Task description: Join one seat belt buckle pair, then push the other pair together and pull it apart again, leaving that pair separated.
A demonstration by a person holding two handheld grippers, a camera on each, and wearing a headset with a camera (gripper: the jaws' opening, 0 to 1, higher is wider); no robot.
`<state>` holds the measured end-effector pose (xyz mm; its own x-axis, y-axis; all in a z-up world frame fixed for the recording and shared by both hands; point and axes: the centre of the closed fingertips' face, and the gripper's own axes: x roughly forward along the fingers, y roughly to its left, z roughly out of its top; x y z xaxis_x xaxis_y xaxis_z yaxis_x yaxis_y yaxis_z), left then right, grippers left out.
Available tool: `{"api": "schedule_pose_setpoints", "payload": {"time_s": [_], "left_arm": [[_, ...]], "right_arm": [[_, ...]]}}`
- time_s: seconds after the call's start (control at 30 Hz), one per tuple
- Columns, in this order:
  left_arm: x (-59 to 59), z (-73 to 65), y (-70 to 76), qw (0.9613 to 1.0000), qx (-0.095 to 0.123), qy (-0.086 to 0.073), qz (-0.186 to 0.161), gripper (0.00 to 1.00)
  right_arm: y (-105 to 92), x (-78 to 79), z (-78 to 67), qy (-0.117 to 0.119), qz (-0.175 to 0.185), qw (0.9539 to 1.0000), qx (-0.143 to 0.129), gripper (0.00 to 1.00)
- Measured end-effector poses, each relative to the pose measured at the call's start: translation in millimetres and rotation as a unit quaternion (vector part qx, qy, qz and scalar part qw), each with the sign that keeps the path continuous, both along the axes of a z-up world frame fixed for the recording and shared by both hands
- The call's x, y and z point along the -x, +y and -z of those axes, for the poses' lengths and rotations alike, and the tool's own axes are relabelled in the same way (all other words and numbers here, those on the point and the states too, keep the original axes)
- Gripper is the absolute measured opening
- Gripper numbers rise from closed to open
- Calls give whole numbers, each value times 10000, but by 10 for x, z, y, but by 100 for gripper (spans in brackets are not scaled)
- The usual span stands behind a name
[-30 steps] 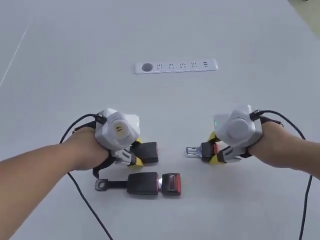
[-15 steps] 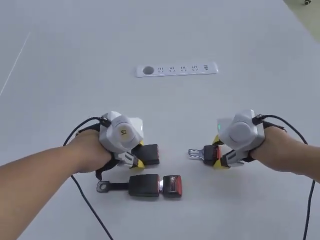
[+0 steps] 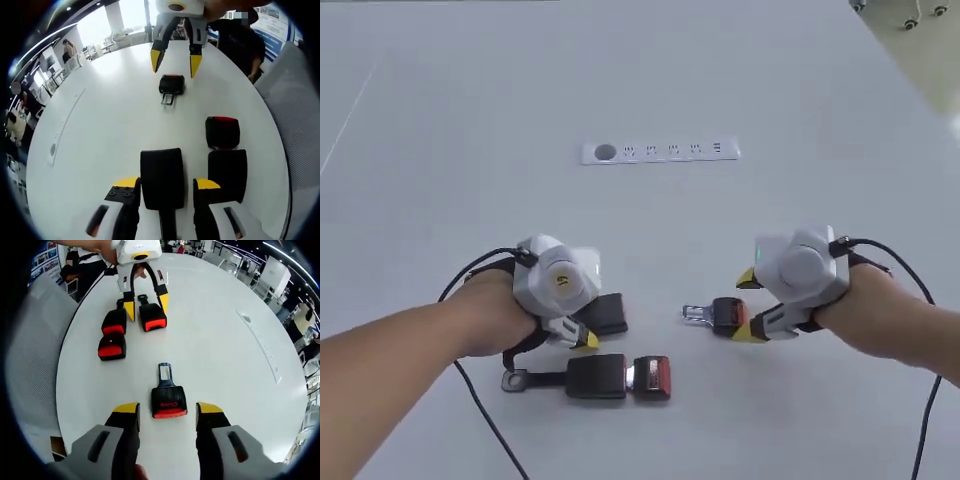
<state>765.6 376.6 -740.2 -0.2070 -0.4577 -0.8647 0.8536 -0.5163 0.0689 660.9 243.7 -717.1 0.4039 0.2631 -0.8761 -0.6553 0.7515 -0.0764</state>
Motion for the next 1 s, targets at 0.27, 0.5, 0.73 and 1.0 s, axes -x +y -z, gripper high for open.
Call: {"api": "schedule_pose_setpoints", "payload": {"time_s": [0.27, 0.5, 0.73, 1.0], "left_arm": [[-68, -292, 45, 9984, 300, -34, -487, 42], [33, -608, 273, 9923, 703, 184, -1004, 50], [164, -847, 567, 9736, 1136, 490, -1919, 59], [301, -881, 1102, 9469, 1356, 644, -2843, 71]], "right_arm": [[100, 158, -186, -222, 290, 9993, -87, 44], [308, 374, -283, -310, 524, 9978, -267, 48], [418, 571, -381, -479, 948, 9927, -579, 52], [459, 743, -532, -887, 1614, 9786, -915, 65]]}}
